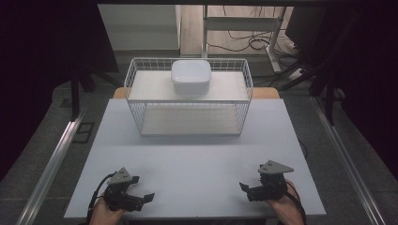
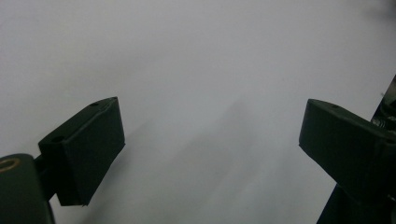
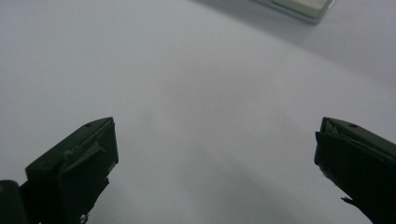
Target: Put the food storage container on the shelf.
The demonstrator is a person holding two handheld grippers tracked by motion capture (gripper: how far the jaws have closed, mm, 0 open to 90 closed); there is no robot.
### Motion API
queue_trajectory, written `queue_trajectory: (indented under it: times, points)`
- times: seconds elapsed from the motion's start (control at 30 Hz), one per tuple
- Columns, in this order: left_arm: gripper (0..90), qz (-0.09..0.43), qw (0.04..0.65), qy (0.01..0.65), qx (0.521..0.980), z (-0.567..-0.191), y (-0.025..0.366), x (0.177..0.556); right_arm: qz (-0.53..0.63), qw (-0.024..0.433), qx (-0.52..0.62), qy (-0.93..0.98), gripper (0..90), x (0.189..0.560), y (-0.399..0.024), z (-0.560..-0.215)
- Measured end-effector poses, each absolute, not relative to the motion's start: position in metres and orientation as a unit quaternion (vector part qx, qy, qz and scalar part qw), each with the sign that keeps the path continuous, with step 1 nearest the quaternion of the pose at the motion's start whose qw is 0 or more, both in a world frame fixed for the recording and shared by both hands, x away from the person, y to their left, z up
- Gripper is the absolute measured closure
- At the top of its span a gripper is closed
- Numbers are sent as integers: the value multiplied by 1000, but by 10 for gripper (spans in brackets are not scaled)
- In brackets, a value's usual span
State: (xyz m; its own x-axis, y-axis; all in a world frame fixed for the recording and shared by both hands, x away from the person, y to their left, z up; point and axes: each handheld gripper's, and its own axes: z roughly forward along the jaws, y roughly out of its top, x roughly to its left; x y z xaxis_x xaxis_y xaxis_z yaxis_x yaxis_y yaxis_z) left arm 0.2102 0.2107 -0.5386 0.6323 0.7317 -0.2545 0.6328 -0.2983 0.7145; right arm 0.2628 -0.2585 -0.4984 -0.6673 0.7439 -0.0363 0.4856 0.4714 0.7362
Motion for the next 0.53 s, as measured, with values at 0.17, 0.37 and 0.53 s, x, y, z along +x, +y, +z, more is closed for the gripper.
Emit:
queue_trajectory:
  times: [0.17,0.37,0.53]
  points:
    - [58,61,398,424,811,-541,209,210,344,175,371,844,0,258,-262,-504]
    - [50,63,378,424,821,-545,207,210,323,168,372,854,0,256,-264,-510]
    - [46,65,371,423,824,-545,206,211,313,166,374,857,0,256,-263,-512]
